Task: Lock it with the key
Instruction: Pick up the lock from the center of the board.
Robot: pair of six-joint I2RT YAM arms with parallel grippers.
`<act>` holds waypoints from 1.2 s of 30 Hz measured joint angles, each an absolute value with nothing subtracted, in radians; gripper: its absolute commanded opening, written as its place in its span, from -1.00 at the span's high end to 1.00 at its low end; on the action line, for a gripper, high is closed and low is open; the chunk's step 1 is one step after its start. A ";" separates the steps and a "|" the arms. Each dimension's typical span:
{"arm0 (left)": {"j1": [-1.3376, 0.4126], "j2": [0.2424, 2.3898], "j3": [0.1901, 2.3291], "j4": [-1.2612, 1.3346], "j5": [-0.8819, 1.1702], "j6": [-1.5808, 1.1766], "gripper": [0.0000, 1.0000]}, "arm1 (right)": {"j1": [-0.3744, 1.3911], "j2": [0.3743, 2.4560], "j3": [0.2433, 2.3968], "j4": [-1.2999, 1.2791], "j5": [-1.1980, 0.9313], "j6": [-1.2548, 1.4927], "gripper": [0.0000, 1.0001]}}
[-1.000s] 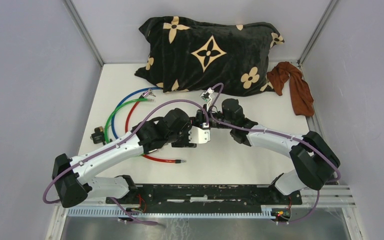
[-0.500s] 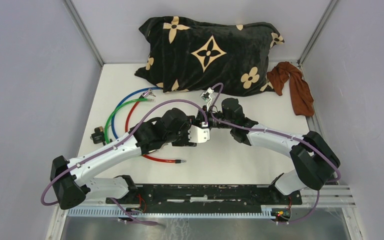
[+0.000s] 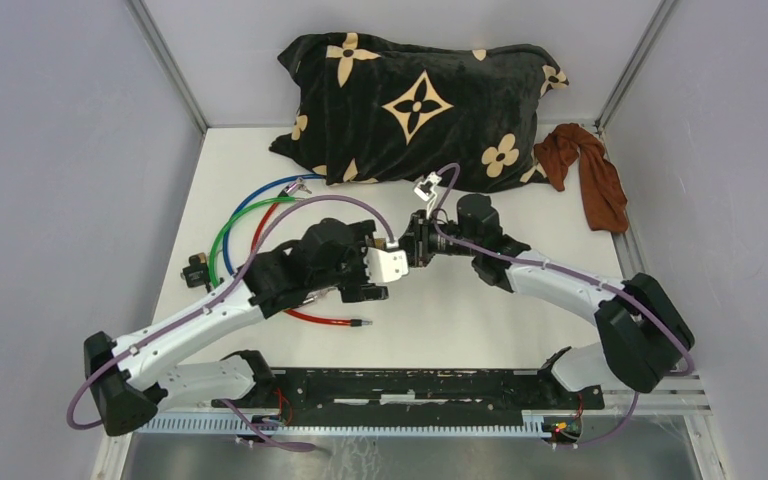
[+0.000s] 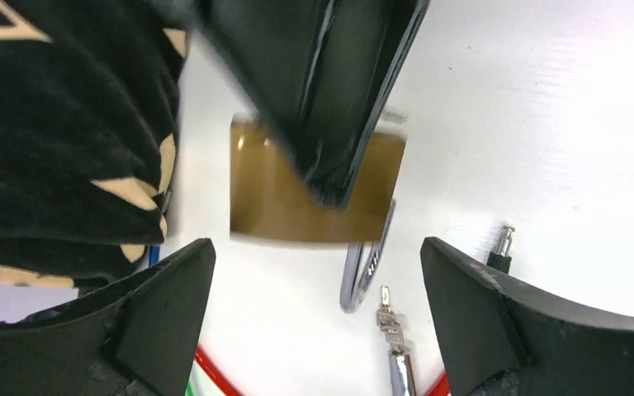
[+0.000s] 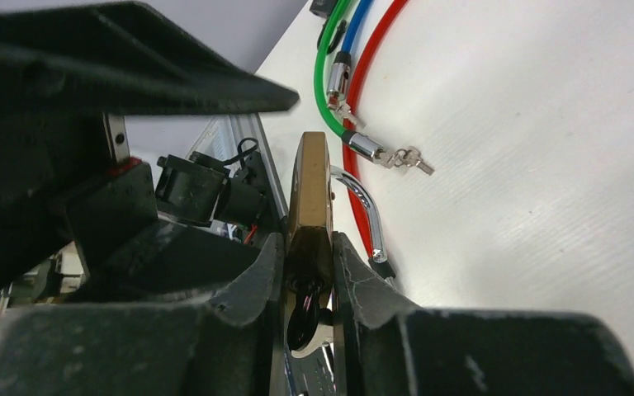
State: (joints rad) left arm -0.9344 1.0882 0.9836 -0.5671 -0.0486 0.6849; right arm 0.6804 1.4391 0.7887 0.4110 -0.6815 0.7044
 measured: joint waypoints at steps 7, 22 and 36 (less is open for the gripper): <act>-0.792 0.922 0.905 -0.530 0.064 0.594 -0.73 | 0.645 1.312 0.753 0.384 -0.690 0.698 1.00; -0.780 0.951 0.851 -0.490 0.193 0.568 0.91 | 0.660 1.240 0.752 0.373 -0.738 0.698 1.00; -0.769 0.952 0.843 -0.579 0.271 0.548 0.96 | 0.573 1.191 0.810 0.093 -0.719 0.388 -0.96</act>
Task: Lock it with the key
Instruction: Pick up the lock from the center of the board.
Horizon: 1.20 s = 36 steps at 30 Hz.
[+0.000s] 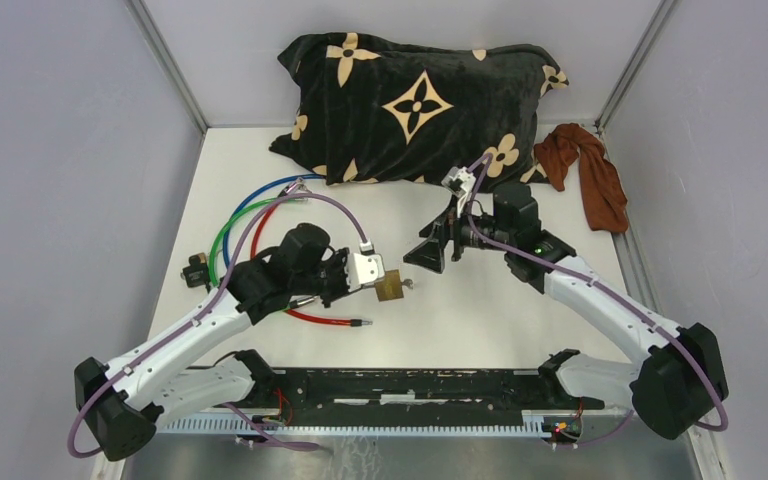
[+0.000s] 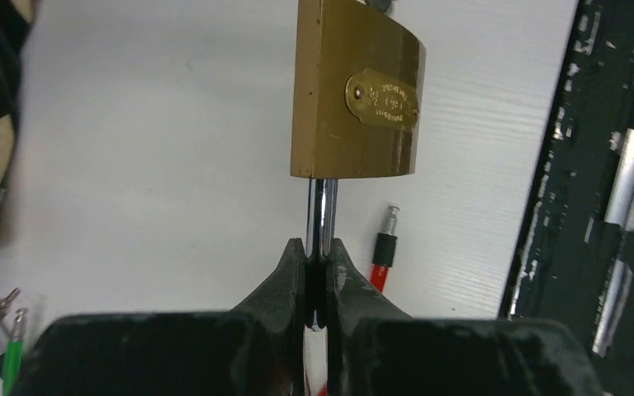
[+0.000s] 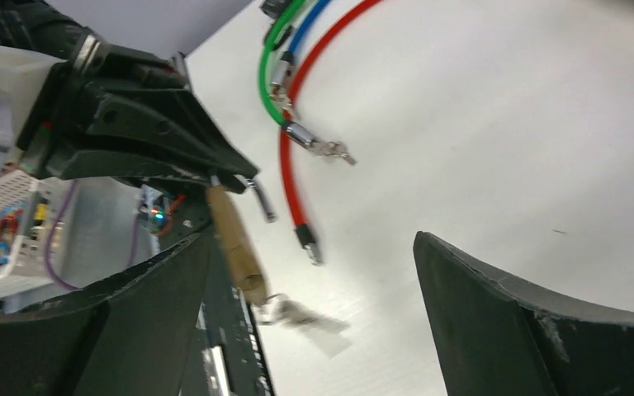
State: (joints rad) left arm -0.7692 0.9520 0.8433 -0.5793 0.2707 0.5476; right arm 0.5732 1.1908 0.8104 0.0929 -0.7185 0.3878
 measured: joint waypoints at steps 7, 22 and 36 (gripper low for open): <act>-0.775 0.933 0.835 -0.654 0.369 0.546 0.96 | 0.556 1.133 0.791 0.063 -0.795 0.159 -0.96; -0.775 0.934 0.861 -0.680 0.463 0.543 0.97 | 0.779 1.205 0.672 0.284 -0.879 0.018 -0.10; -0.773 0.928 0.863 -0.661 0.481 0.448 0.08 | 0.788 1.209 0.624 0.397 -0.841 0.128 1.00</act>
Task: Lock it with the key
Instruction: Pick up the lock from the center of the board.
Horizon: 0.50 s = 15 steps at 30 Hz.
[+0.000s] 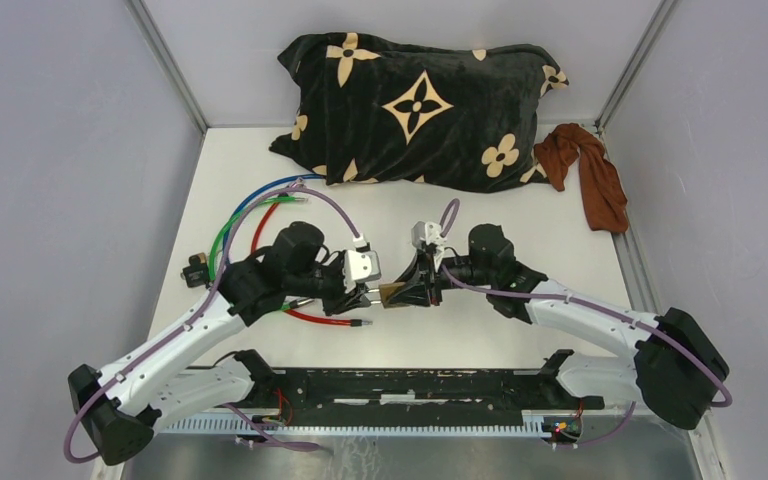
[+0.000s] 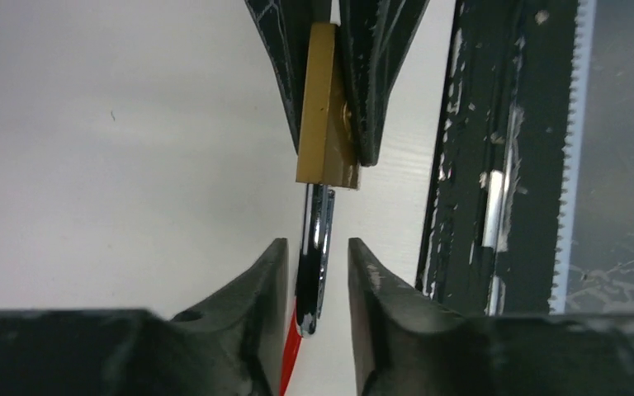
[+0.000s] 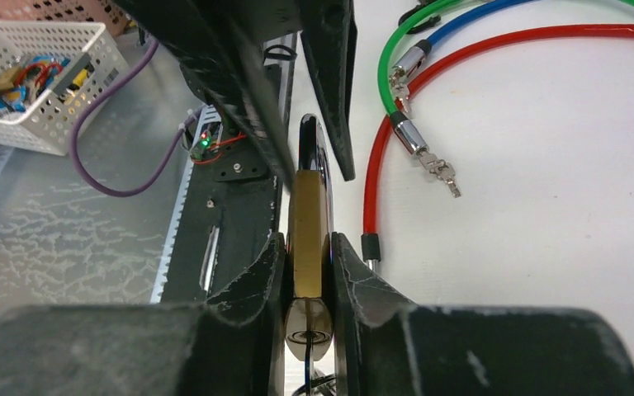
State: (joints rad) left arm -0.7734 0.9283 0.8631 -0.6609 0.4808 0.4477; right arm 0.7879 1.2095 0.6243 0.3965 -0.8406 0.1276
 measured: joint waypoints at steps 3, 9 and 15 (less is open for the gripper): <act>-0.766 0.899 0.865 -0.599 0.515 0.379 -0.12 | 0.772 1.170 0.592 0.442 -0.826 0.187 1.00; -0.708 0.791 0.862 -0.502 0.558 0.234 0.03 | 0.735 1.067 0.579 0.538 -0.827 0.270 1.00; -0.684 0.705 0.840 -0.380 0.599 0.117 0.13 | 0.732 1.037 0.603 0.589 -0.873 0.293 1.00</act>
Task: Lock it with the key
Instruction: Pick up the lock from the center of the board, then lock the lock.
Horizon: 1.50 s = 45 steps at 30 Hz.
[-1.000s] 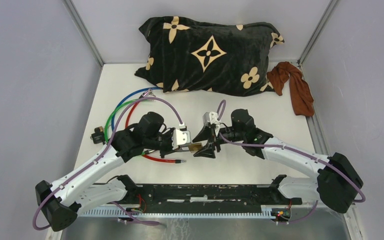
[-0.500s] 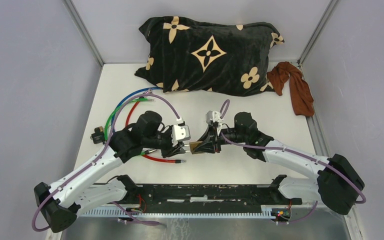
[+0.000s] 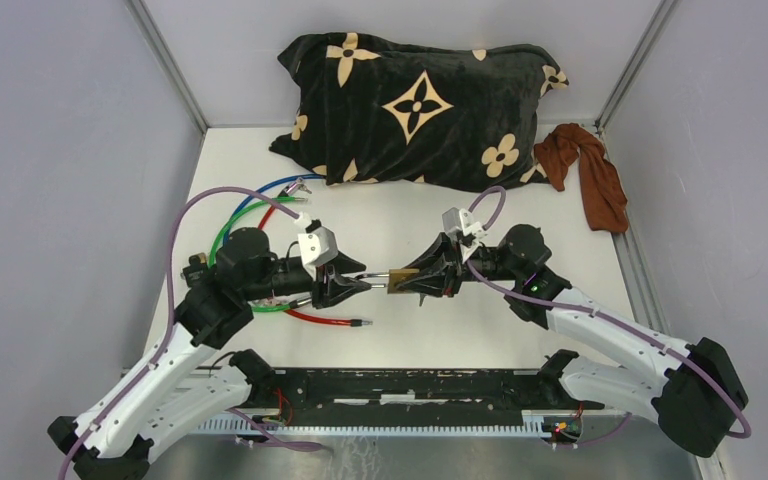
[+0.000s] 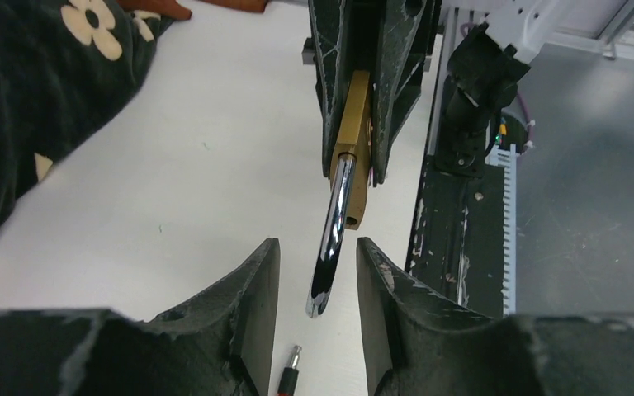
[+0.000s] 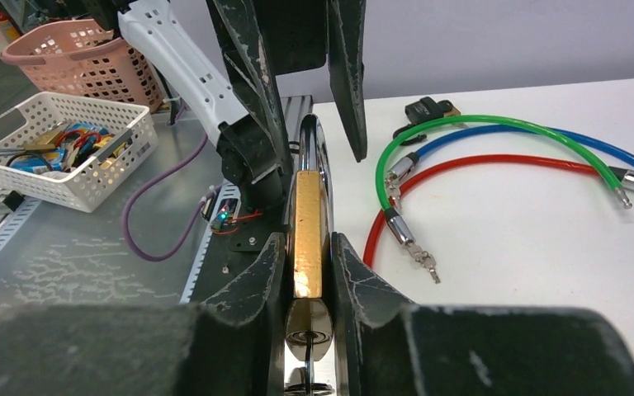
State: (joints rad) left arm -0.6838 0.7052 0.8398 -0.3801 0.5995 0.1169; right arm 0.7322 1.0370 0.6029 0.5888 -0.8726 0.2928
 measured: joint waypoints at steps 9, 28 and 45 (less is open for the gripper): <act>-0.684 0.677 0.760 -0.236 0.667 0.023 0.59 | 0.732 1.042 0.641 0.596 -0.901 0.311 1.00; -0.681 0.669 0.711 -0.109 0.655 -0.092 0.96 | 0.731 1.038 0.682 0.601 -0.894 0.281 -0.22; -0.681 0.662 0.709 -0.094 0.642 -0.093 0.96 | 0.731 1.102 0.652 0.703 -0.870 0.353 0.66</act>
State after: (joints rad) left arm -0.6807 0.6621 0.7090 -0.0944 0.6418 -0.0925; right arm 0.7311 1.1015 0.6518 0.7033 -0.8703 0.3527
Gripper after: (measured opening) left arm 0.098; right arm 0.393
